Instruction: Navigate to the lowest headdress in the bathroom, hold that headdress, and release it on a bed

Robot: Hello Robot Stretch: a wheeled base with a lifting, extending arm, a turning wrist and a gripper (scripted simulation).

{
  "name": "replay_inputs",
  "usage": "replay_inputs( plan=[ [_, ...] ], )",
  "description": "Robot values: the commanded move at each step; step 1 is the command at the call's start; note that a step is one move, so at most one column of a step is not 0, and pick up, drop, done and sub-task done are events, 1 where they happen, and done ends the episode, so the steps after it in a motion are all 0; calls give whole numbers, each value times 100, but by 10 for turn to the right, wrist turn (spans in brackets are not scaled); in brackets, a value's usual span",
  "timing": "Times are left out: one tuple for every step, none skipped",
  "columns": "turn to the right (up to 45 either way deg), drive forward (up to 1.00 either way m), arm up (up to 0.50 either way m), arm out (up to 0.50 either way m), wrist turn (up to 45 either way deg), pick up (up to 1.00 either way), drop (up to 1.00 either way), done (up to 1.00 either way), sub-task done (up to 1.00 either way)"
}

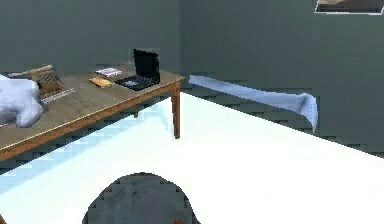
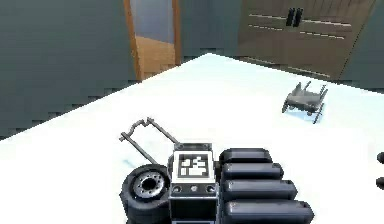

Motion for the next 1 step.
replay_inputs(
  plan=[
    [360,0,0,0,0,0,0,0,0]
  ],
)
